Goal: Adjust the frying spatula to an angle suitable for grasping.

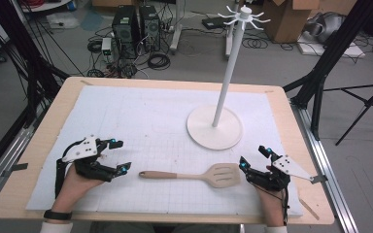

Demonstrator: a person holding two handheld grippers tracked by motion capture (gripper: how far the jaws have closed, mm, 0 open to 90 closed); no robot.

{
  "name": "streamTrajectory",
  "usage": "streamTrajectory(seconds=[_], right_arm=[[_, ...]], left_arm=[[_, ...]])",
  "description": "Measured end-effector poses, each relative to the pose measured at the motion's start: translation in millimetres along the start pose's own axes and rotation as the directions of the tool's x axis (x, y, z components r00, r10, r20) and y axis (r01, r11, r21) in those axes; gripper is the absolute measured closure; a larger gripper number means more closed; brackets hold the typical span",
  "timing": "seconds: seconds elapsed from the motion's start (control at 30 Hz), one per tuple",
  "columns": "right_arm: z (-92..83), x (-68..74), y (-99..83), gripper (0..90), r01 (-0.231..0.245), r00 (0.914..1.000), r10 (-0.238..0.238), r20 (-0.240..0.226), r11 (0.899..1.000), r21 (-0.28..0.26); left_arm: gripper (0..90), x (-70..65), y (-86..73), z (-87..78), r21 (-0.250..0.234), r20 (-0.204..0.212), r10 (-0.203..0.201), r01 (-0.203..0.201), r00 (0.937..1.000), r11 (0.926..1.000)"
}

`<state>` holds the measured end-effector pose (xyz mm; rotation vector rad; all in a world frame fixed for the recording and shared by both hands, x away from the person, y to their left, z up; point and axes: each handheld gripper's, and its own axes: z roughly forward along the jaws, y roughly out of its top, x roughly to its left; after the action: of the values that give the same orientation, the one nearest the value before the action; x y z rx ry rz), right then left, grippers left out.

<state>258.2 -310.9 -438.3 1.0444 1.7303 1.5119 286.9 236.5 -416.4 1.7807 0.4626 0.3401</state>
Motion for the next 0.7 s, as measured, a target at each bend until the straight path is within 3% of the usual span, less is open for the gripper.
streamTrajectory(seconds=[0.13, 0.33, 0.37, 0.7], right_arm=[[-2.0, -2.8, 2.5, 14.7, -0.006, 0.9994, 0.006, -0.033, 1.0, -0.004], [-0.8, -1.6, 6.8, 14.6, 0.016, 0.9941, -0.015, -0.107, 1.0, 0.011], [-0.6, -0.8, 8.0, 14.6, 0.02, 0.9925, -0.018, -0.121, 1.0, 0.017], [1.5, 2.9, 12.7, 14.3, 0.051, 0.9813, -0.045, -0.187, 0.998, 0.027]], left_arm=[[18.7, 0.1, -8.9, -16.9, -0.039, -0.025, -0.02, 0.019, 0.9995, 0.9991], [19.0, -1.2, -13.9, -32.7, -0.071, -0.06, -0.018, 0.014, 0.998, 0.9974], [19.0, -1.4, -16.3, -38.4, -0.115, -0.063, -0.021, 0.014, 0.9978, 0.9933], [19.0, -0.3, -19.6, -46.7, -0.134, -0.08, -0.029, 0.018, 0.9964, 0.9908]])
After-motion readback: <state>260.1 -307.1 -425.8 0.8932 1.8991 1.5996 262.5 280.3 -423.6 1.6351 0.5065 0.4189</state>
